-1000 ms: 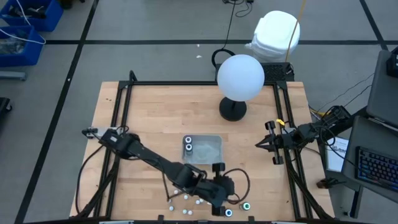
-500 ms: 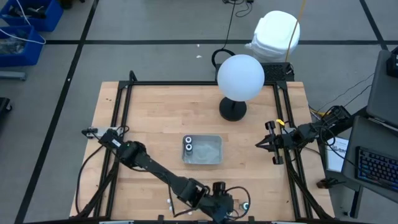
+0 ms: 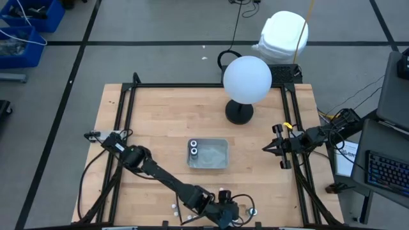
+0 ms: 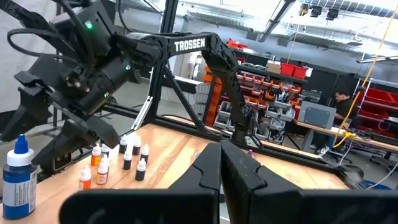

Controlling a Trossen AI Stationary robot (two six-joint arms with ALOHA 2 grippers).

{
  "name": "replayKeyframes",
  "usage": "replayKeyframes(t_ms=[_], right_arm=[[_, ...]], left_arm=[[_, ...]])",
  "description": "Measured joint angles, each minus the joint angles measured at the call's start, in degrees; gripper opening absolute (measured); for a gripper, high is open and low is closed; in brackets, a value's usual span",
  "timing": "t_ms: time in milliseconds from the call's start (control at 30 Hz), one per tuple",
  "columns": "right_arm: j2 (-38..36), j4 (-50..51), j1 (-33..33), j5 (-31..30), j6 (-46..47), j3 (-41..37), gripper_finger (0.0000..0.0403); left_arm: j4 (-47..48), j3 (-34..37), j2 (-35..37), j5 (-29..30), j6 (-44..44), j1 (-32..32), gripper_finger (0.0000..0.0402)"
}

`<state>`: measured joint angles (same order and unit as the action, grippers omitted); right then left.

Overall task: Pick & Place food coloring
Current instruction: Put the large blue food coloring bottle into the gray bin

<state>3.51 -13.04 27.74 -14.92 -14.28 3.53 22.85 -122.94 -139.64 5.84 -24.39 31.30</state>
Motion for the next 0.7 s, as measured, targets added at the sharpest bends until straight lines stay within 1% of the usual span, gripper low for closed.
replayKeyframes(t_ms=[100, 700], right_arm=[[0.0, 0.0, 0.0, 0.0, 0.0, 0.0, 0.0], [0.0, 0.1, 0.0, 0.0, 0.0, 0.0, 0.0]], left_arm=[[-0.5, 0.8, 0.1, -1.4, -0.4, -0.4, 0.0289], [-0.9, 1.1, 0.1, -1.9, 0.4, -0.5, 0.0284]])
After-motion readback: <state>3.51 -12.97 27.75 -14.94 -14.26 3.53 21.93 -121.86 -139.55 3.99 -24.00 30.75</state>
